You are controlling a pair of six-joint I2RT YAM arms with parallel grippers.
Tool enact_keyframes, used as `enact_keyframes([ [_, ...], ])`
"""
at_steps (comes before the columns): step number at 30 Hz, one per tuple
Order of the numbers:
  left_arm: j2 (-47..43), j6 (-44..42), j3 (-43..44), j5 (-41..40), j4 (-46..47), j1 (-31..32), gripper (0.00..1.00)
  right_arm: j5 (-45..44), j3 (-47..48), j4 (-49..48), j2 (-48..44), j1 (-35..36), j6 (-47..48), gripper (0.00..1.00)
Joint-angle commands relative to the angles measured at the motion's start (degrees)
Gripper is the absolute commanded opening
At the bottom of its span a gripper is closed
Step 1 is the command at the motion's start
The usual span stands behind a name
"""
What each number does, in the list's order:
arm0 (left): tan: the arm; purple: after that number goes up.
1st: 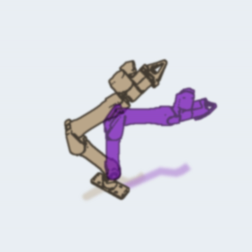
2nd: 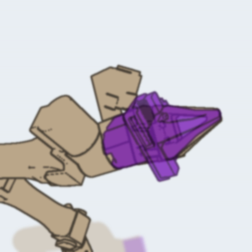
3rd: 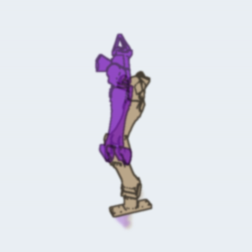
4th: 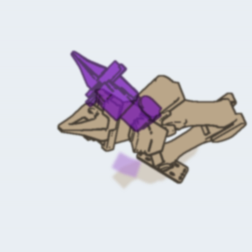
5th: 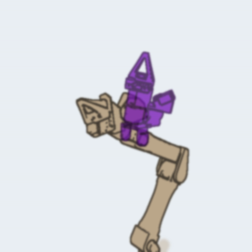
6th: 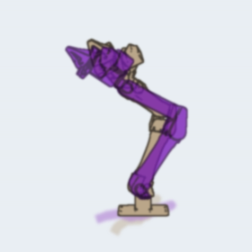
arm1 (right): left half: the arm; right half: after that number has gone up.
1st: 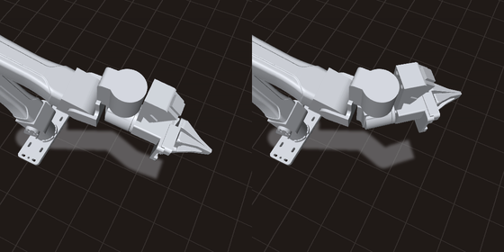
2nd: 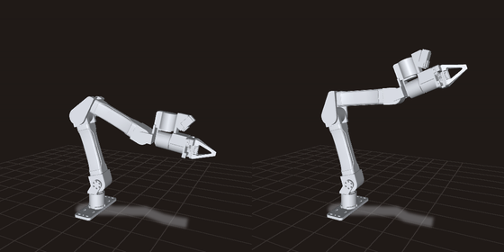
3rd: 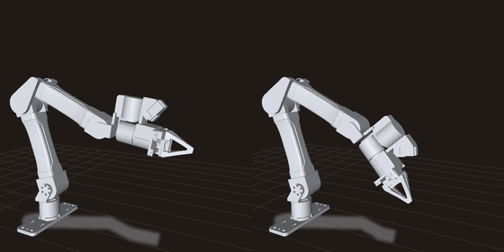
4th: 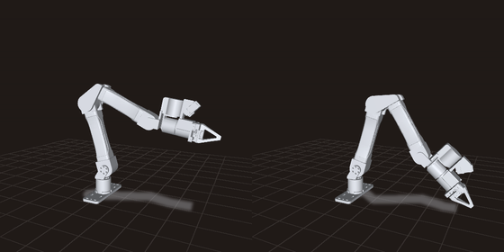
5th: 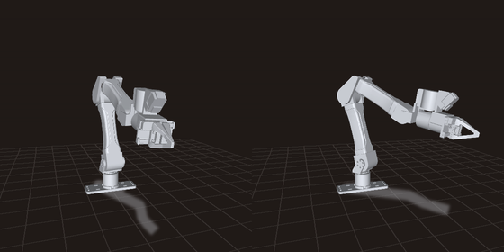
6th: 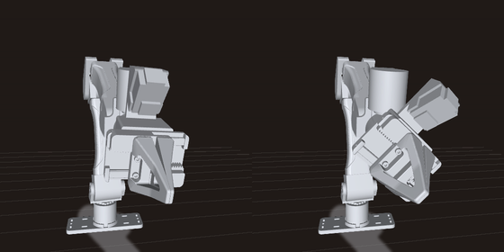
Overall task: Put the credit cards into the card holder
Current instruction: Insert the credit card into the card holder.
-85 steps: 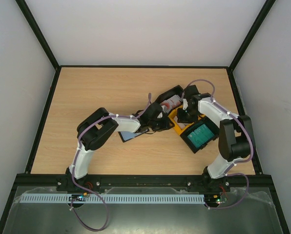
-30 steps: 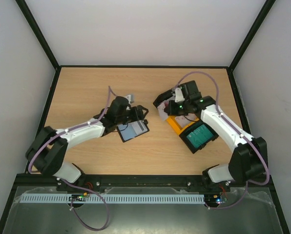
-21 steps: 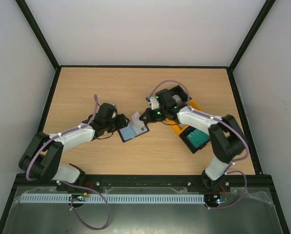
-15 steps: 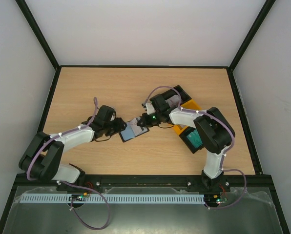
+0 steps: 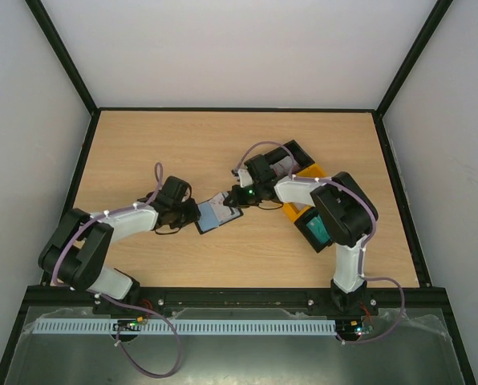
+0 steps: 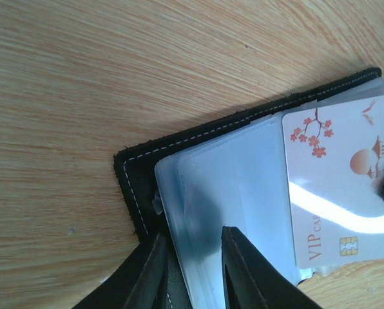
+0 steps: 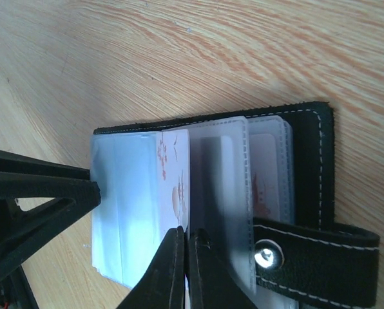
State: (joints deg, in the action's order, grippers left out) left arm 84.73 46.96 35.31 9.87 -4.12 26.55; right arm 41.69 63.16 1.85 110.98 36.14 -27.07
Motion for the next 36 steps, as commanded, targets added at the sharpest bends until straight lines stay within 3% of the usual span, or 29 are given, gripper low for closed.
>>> enact_keyframes([
  [1,2.75,-0.02,-0.21,-1.53,-4.03,-0.35,0.24,0.68,0.26,-1.29,2.37,0.13,-2.96,0.02],
  [9,3.09,-0.09,-1.09,-1.26,-3.40,-0.35,0.16,0.35,-2.06,-3.70,3.01,2.52,-4.74,0.02],
  [36,2.72,0.39,-3.25,0.33,-0.62,-0.31,0.19,-2.15,-2.66,-5.44,4.25,7.25,-7.78,0.02],
])
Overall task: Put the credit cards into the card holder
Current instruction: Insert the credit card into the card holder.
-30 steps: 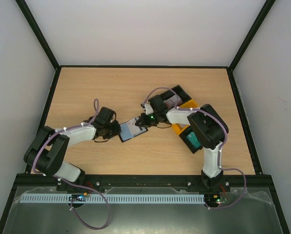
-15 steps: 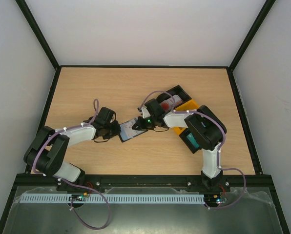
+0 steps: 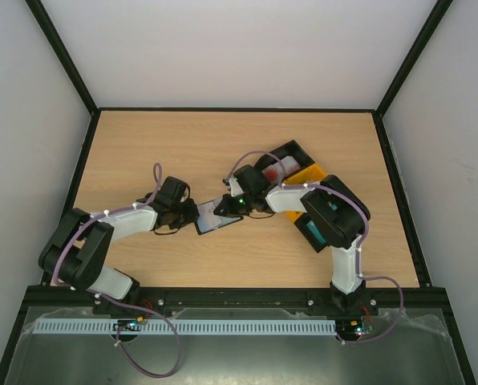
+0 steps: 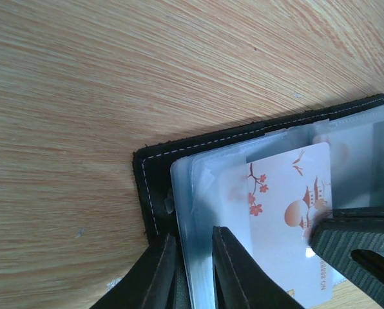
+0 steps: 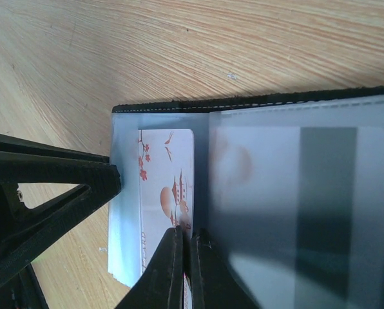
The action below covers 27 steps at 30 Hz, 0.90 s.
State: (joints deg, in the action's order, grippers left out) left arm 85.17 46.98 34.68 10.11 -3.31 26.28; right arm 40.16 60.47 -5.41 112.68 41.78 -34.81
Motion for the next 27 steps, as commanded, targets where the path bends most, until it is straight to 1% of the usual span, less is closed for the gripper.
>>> enact_keyframes([
  [1,2.27,0.45,-2.66,0.28,-1.17,-0.04,0.19,-0.68,0.05,1.70,2.76,1.82,-0.26,0.02],
  [10,1.23,1.64,-4.22,0.66,-0.26,-0.05,0.19,-3.32,-1.43,-3.24,2.51,3.98,-5.52,0.02],
  [13,1.08,2.09,-4.70,1.15,0.37,-0.03,0.19,-4.60,-2.06,-3.33,1.45,4.36,-6.08,0.02],
  [15,0.68,2.10,-4.69,1.41,0.27,-0.07,0.19,-6.52,-1.96,-1.30,0.19,4.37,-5.79,0.04],
  [17,-0.58,1.77,-4.18,1.14,-0.56,-0.09,0.20,-10.04,-1.16,2.25,-1.98,4.40,-4.91,0.09],
  [20,-3.29,0.88,-2.96,0.83,-1.93,-0.09,0.26,-14.72,1.15,7.69,-5.47,4.36,-3.24,0.32],
  [21,-4.11,0.50,-2.62,0.79,-2.41,-0.09,0.29,-15.99,2.23,9.91,-6.55,4.24,-2.72,0.38],
  [22,-4.94,0.10,-2.27,0.81,-2.87,-0.16,0.31,-17.05,3.36,12.22,-7.45,3.99,-2.27,0.40],
  [25,-6.66,-0.90,-1.71,1.53,-3.39,-0.58,0.35,-20.43,4.27,16.65,-10.58,2.53,-1.91,0.44],
  [27,-7.16,-1.30,-1.17,1.90,-3.90,-0.93,0.39,-23.56,4.21,19.09,-12.47,1.31,1.28,0.46],
])
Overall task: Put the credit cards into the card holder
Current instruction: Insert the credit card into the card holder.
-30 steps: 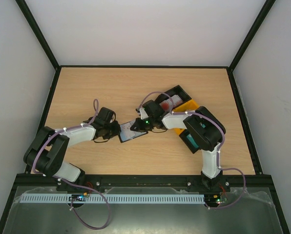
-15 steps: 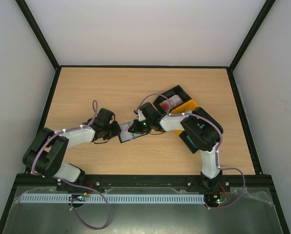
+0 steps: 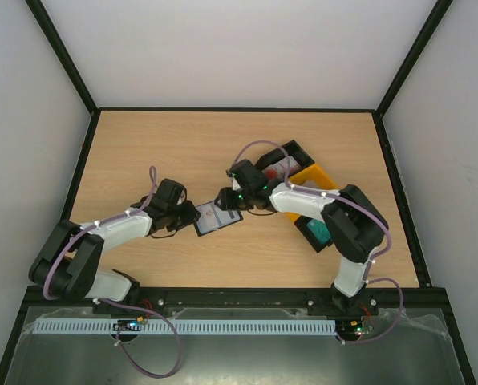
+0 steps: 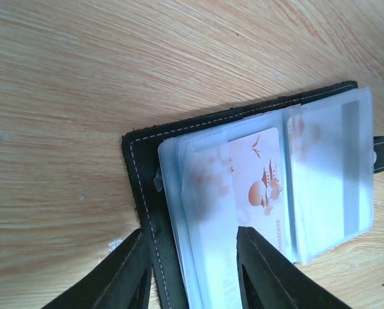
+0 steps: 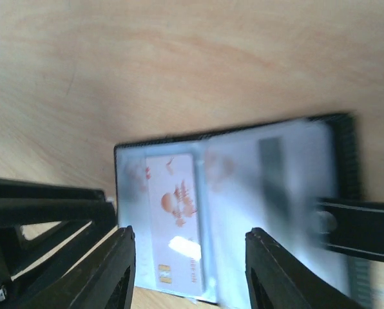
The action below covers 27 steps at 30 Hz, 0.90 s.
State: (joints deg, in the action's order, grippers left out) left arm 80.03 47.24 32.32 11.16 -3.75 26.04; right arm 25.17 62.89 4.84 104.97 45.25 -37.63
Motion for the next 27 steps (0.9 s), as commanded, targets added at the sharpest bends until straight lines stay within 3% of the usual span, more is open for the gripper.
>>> enact_keyframes([
  [1,-2.15,-1.69,1.29,0.94,-3.65,-0.79,0.42,-10.57,1.91,10.00,-5.04,-2.41,5.21,0.48],
  [5,-2.08,-1.86,1.19,1.51,-3.89,-1.08,0.47,-14.92,3.69,14.85,-3.03,-2.89,10.36,0.51],
  [13,-0.49,-1.89,0.38,1.82,-3.90,-1.17,0.46,-13.26,6.04,18.80,2.63,-2.80,15.10,0.52],
  [17,0.65,-1.85,0.12,2.11,-3.75,-1.17,0.43,-13.50,5.97,20.13,3.90,-2.81,16.61,0.49],
  [22,1.70,-1.76,-0.08,2.16,-3.37,-1.17,0.40,-15.63,5.86,17.74,4.45,-2.82,15.38,0.37],
  [27,2.33,-1.93,-0.31,1.57,-3.29,-1.17,0.38,-19.18,4.85,14.20,3.74,-2.81,13.90,0.32],
])
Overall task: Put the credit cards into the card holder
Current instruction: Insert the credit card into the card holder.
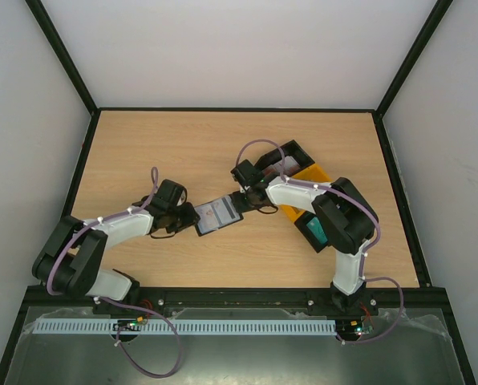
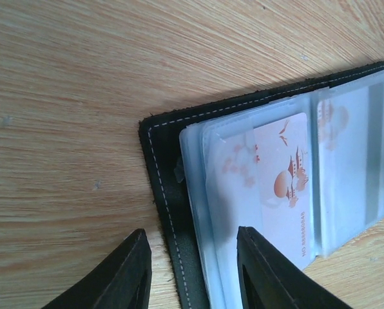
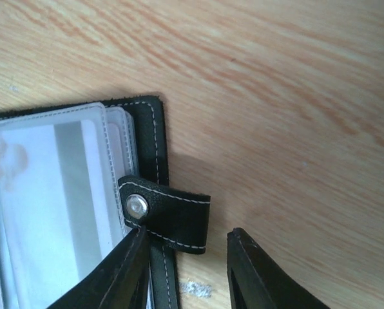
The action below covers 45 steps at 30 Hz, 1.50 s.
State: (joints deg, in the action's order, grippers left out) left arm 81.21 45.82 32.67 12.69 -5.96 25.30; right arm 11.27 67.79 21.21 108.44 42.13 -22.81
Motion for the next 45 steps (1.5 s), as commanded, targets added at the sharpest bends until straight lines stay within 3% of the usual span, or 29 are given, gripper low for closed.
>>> enact_keyframes([
  [1,1.28,-0.66,-0.76,-0.08,-1.03,-0.43,0.38,-6.90,-0.03,-2.42,0.34,0.32,-1.30,0.32],
  [10,2.37,-1.13,-1.80,-0.93,-0.66,-0.44,0.36,-10.79,-0.77,-5.59,0.23,0.24,-4.00,0.31],
  [15,3.23,-1.22,-1.82,-0.93,-0.12,-0.49,0.36,-12.79,-0.96,-7.33,1.29,0.30,-3.72,0.22],
  [18,3.54,-1.34,-1.89,-0.93,-0.09,-0.43,0.36,-13.11,-0.89,-7.85,1.81,0.27,-2.47,0.22],
  [25,3.28,-1.11,-2.15,-0.87,0.24,-0.43,0.35,-12.35,-0.81,-7.08,2.70,0.29,-0.57,0.37],
  [28,3.18,-1.09,-2.21,-0.67,0.41,-0.43,0.35,-7.76,-1.09,-7.01,2.53,0.40,2.49,0.42],
  [31,3.21,-1.09,-2.34,-0.65,0.42,-0.43,0.35,-5.12,-1.75,-7.62,1.73,0.39,4.23,0.43],
  [34,3.25,-1.09,-2.32,-0.65,0.59,-0.43,0.35,-7.14,-0.59,-6.53,3.41,0.37,3.67,0.38],
  [39,3.21,-0.98,-2.48,-0.65,0.77,-0.43,0.35,-10.89,0.92,-6.49,4.86,0.41,1.15,0.13],
  [45,3.22,-1.00,-2.43,-0.29,1.11,-0.43,0.35,-14.14,0.63,-8.28,1.83,0.41,-0.82,0.02],
])
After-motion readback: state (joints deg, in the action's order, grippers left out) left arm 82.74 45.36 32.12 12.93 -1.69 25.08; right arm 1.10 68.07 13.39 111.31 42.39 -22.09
